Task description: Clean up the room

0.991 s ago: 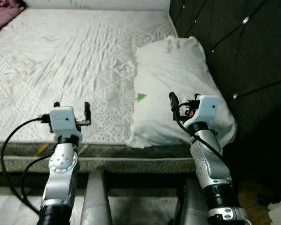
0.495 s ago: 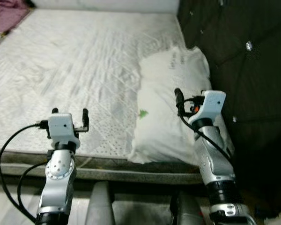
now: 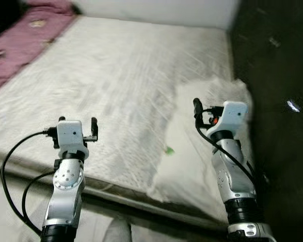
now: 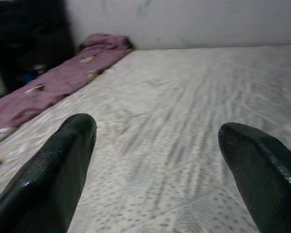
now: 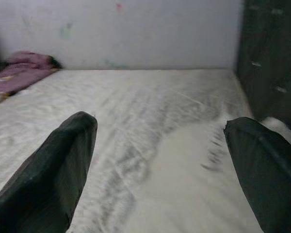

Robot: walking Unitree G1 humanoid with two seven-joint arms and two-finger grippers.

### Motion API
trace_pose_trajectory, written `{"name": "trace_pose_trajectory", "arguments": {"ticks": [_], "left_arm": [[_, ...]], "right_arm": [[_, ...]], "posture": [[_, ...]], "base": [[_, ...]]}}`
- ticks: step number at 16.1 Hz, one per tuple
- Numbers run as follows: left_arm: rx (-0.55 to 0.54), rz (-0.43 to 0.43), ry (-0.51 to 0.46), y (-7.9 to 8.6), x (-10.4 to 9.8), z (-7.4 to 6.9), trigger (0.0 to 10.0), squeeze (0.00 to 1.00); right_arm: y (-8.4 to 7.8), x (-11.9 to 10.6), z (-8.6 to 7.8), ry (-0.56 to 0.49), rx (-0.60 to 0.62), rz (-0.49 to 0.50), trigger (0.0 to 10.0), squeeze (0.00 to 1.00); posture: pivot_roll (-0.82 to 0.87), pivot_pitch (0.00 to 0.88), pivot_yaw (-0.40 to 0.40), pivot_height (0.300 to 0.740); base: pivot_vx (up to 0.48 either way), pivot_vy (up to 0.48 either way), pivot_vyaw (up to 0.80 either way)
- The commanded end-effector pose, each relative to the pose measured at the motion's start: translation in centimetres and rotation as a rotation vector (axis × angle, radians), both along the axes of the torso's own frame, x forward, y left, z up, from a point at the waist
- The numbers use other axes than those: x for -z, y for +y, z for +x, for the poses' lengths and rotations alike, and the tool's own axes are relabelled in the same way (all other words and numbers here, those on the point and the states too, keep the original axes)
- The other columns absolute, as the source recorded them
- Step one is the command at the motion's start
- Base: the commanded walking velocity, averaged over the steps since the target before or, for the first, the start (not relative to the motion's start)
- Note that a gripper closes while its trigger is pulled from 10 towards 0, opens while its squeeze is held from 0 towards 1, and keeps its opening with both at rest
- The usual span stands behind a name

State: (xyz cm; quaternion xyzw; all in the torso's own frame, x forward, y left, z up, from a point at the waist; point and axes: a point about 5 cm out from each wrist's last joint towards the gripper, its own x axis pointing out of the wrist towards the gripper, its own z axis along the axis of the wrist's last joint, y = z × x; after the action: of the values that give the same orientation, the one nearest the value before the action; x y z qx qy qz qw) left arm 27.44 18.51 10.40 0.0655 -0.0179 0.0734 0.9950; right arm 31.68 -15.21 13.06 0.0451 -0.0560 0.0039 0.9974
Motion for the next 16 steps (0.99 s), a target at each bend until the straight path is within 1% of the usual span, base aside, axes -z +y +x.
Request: {"name": "trace_pose_trajectory", "arguments": {"ticks": [1,4,6,8,10,13,14,16], "left_arm": [[-0.008,0.004,0.013,0.1,0.2,-0.3,10.0,0.0],[0.023,-0.008,0.01,-0.6,0.1,-0.2,10.0,0.0],[0.018,-0.02,0.008,-0.7,0.0,-0.1,10.0,0.0],[0.016,-0.024,0.01,-0.7,0.1,-0.2,10.0,0.0],[0.046,-0.057,0.022,-1.1,0.4,-0.5,10.0,0.0],[0.054,-0.072,0.03,-1.3,0.5,-0.5,10.0,0.0],[0.06,-0.075,0.03,-1.3,0.5,-0.5,10.0,0.0],[0.066,-0.082,0.03,-1.4,0.4,-0.4,10.0,0.0]], "right_arm": [[0.0,-0.1,-0.1,0.001,0.007,-0.003,10.0,0.0],[-0.3,0.2,-0.2,0.017,0.021,-0.007,10.0,0.0],[-0.3,0.2,-0.2,0.023,0.019,-0.015,10.0,0.0],[-0.1,0.2,-0.1,0.025,0.009,-0.02,10.0,0.0],[0.3,0.2,0.0,0.029,-0.015,-0.022,10.0,0.0],[0.7,0.4,0.0,0.048,-0.029,-0.003,10.0,0.0],[0.7,0.7,0.0,0.07,-0.027,-0.01,10.0,0.0],[0.7,0.5,-0.1,0.058,-0.037,0.0,10.0,0.0]], "posture": [[0.07,0.0,0.032,0.74],[0.07,0.0,0.023,0.74],[0.07,0.0,0.015,0.74],[0.07,0.0,0.009,0.74],[0.07,0.003,0.001,0.74],[0.06,0.008,0.001,0.74],[0.06,0.008,0.001,0.74],[0.06,0.02,0.0,0.74]], "base": [[0.0,0.0,0.0],[0.0,0.0,0.0],[0.0,0.0,0.0],[0.0,0.0,0.0],[0.0,0.0,0.0],[0.0,0.0,0.0],[0.0,0.0,0.0],[0.0,0.0,0.0]]}}
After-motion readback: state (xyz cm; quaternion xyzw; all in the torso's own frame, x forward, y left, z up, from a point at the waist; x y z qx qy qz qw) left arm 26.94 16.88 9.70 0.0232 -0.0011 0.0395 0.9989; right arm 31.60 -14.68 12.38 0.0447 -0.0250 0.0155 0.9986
